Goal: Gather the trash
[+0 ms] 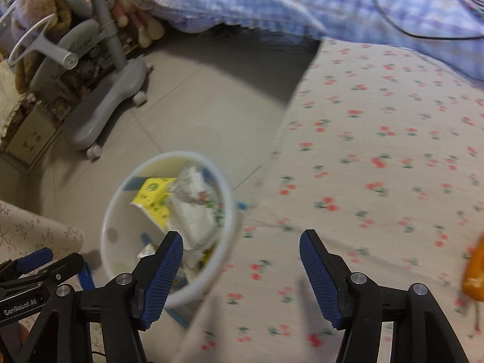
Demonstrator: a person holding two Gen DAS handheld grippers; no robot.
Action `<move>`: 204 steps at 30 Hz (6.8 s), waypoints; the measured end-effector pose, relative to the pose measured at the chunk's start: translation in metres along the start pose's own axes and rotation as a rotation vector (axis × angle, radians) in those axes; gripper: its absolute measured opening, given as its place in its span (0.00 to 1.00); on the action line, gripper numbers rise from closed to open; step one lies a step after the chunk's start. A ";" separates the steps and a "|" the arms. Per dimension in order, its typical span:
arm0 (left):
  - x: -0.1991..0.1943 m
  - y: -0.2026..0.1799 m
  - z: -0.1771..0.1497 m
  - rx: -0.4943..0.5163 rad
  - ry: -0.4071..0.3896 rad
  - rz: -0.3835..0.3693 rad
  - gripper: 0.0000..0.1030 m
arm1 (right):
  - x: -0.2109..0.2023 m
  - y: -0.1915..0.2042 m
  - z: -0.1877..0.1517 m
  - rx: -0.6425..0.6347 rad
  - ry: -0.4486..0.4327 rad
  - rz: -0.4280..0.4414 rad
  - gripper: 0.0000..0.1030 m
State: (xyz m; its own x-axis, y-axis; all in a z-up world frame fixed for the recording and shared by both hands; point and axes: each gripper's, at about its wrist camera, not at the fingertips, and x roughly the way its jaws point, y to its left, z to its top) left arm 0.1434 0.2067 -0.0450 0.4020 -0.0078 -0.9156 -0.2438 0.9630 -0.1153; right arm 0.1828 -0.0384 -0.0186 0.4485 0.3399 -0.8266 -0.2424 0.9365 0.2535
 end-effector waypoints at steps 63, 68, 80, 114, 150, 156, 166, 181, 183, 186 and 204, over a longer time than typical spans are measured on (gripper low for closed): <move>0.023 -0.329 -0.030 0.402 0.093 -0.415 0.20 | -0.128 -0.349 -0.071 0.527 -0.110 -0.380 0.33; 0.008 -0.309 -0.030 0.376 0.075 -0.423 0.19 | -0.148 -0.319 -0.068 0.452 -0.140 -0.335 0.29; -0.018 -0.260 -0.037 0.310 0.042 -0.406 0.19 | -0.168 -0.261 -0.075 0.359 -0.123 -0.249 0.07; -0.024 -0.204 -0.018 0.226 0.003 -0.377 0.19 | -0.148 -0.297 -0.067 0.355 -0.115 -0.339 0.40; -0.001 -0.018 0.013 -0.075 -0.034 -0.124 0.77 | -0.076 -0.068 -0.034 -0.045 -0.035 -0.069 0.40; -0.005 0.001 0.011 -0.079 -0.067 -0.029 0.80 | -0.058 -0.038 -0.031 -0.088 -0.013 -0.041 0.40; -0.007 0.029 -0.001 -0.097 -0.032 -0.024 0.80 | -0.011 0.020 -0.030 -0.170 0.060 0.008 0.40; -0.011 0.044 -0.006 -0.100 -0.040 0.007 0.80 | 0.041 0.063 -0.019 -0.152 0.022 0.095 0.66; -0.011 0.043 -0.007 -0.091 -0.043 0.015 0.85 | 0.038 0.061 -0.018 -0.139 0.017 0.096 0.66; -0.012 0.038 -0.010 -0.070 -0.052 0.027 0.86 | 0.028 0.057 -0.018 -0.142 -0.001 0.079 0.66; -0.102 -0.068 -0.085 0.118 -0.190 -0.030 0.88 | -0.147 -0.037 -0.084 0.016 -0.131 -0.269 0.83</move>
State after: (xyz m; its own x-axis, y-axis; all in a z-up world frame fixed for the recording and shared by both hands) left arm 0.0440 0.1191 0.0240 0.5693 0.0030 -0.8222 -0.1286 0.9880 -0.0855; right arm 0.0537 -0.1304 0.0517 0.6024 0.0862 -0.7936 -0.0862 0.9954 0.0427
